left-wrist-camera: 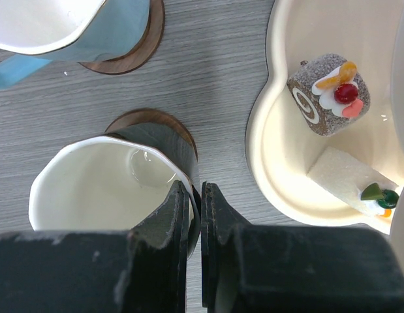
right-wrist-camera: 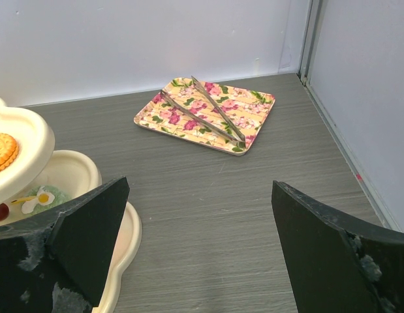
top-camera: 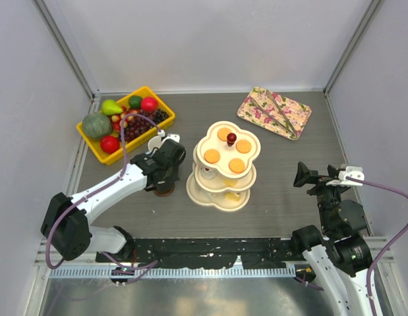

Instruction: Serve the afternoon tea

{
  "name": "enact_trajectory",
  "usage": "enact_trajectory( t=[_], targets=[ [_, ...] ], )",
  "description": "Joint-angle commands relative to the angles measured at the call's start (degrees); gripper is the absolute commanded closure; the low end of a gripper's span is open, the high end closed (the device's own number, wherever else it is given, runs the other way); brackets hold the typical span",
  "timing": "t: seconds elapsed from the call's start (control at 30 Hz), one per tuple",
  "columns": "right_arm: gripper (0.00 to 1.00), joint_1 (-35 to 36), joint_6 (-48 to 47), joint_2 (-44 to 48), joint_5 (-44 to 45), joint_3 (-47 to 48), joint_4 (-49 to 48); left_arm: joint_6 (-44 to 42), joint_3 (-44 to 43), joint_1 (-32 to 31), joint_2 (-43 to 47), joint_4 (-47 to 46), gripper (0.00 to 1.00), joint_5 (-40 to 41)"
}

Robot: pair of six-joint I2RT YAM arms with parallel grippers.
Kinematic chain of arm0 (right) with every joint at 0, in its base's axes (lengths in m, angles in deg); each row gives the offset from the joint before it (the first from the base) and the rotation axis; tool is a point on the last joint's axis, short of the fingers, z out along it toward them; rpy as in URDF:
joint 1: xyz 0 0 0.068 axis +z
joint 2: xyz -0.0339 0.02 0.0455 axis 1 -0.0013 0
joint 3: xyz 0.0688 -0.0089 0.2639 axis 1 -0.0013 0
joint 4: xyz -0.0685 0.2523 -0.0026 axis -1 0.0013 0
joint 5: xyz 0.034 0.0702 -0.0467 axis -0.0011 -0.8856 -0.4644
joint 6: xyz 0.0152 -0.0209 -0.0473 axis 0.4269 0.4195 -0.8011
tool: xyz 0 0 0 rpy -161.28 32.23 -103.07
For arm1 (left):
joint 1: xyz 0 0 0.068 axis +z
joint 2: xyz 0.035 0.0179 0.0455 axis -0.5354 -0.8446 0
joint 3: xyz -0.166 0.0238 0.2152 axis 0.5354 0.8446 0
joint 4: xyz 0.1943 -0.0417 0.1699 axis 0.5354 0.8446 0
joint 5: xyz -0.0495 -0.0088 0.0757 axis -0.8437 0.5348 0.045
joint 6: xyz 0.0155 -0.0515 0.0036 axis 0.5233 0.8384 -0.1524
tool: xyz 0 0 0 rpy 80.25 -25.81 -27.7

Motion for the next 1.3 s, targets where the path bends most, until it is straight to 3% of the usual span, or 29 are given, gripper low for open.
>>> enact_trajectory(
  t=[0.0, 0.5, 1.27],
  targets=[
    [0.02, 0.28, -0.47, 0.49, 0.93, 0.13, -2.73, -0.72, -0.83, -0.57, 2.20, -0.40, 0.91, 1.84],
    [0.02, 0.28, -0.56, 0.58, 0.85, 0.04, -2.82, -6.00, -0.30, -1.36, 2.82, -0.74, 0.92, 4.22],
    [0.02, 0.28, -0.65, 0.67, 0.85, 0.04, -2.90, 0.15, -0.12, -1.28, 1.85, -2.06, 0.91, 2.72]
  ],
)
